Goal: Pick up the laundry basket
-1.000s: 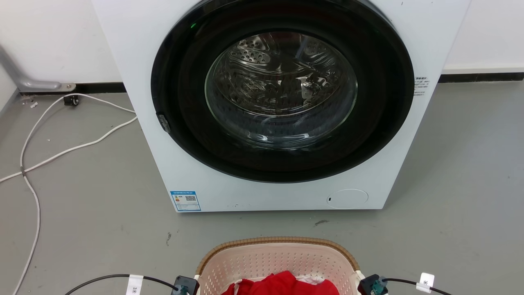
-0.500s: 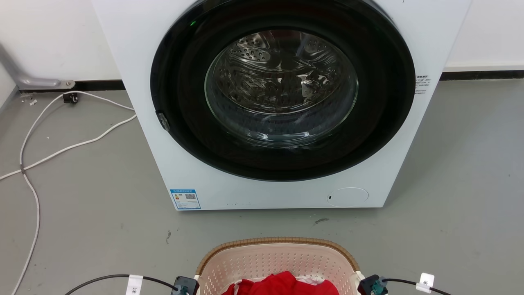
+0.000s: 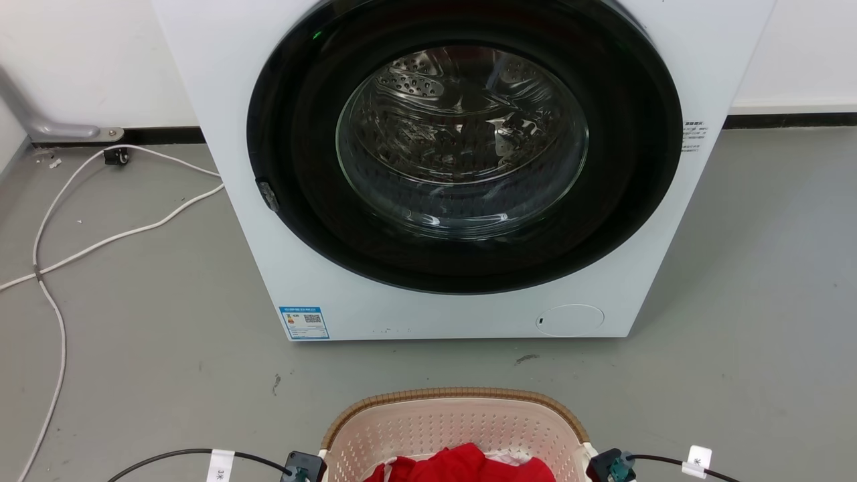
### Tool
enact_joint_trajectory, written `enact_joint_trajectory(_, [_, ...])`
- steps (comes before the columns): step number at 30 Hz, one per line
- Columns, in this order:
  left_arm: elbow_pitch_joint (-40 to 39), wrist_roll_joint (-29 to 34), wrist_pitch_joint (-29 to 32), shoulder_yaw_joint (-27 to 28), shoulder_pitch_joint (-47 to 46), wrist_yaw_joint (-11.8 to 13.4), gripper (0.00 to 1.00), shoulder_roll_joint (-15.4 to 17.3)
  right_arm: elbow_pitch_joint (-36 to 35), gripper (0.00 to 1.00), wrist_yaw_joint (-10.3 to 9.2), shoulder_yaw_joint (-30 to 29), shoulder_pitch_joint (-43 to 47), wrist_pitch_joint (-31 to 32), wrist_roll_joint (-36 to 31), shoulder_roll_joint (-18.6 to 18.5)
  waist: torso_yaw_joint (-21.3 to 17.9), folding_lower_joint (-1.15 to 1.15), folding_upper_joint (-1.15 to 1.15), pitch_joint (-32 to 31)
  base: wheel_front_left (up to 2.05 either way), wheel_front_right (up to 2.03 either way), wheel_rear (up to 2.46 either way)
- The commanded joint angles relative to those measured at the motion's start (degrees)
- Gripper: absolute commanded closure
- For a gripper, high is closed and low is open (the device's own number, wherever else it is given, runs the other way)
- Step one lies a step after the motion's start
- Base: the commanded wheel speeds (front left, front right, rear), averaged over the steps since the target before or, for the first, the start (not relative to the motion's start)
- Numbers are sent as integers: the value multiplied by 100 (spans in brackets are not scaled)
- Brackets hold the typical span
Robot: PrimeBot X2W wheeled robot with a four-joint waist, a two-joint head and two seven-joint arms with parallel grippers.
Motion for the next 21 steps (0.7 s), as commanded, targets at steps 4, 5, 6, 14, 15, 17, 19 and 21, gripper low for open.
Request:
enact_joint_trajectory(4, [-55,-13,-67,-45,-15,4,100,40,-5,100,30,78,-23,18,-6,-14,-1,0,0,-13,0,0,0])
enact_joint_trajectory(5, [-55,-20,-67,-51,-15,6,100,48,-5,100,30,82,-22,17,0,-14,0,0,0,-16,0,0,0])
enact_joint_trajectory(6, [-55,-19,-67,-57,-16,9,100,56,-5,100,30,85,-22,16,10,-13,2,0,0,-20,0,0,0])
enact_joint_trajectory(14, [-55,-64,-64,-104,-18,24,100,77,-4,100,30,125,-24,7,50,-3,14,0,0,-44,0,0,0])
enact_joint_trajectory(15, [-55,-66,-59,-111,-17,25,100,79,-4,100,30,130,-25,5,52,-1,15,0,0,-45,0,0,0])
enact_joint_trajectory(17, [-55,-74,-50,-127,-20,23,100,81,-4,100,30,141,-30,5,59,2,18,0,0,-47,0,0,0])
enact_joint_trajectory(19, [-55,-92,-46,-140,-20,20,100,85,-3,100,30,151,-32,7,73,4,21,0,0,-50,0,0,0])
enact_joint_trajectory(21, [-55,-108,-44,-153,-15,18,100,88,-3,100,30,163,-30,15,81,1,24,0,0,-55,0,0,0])
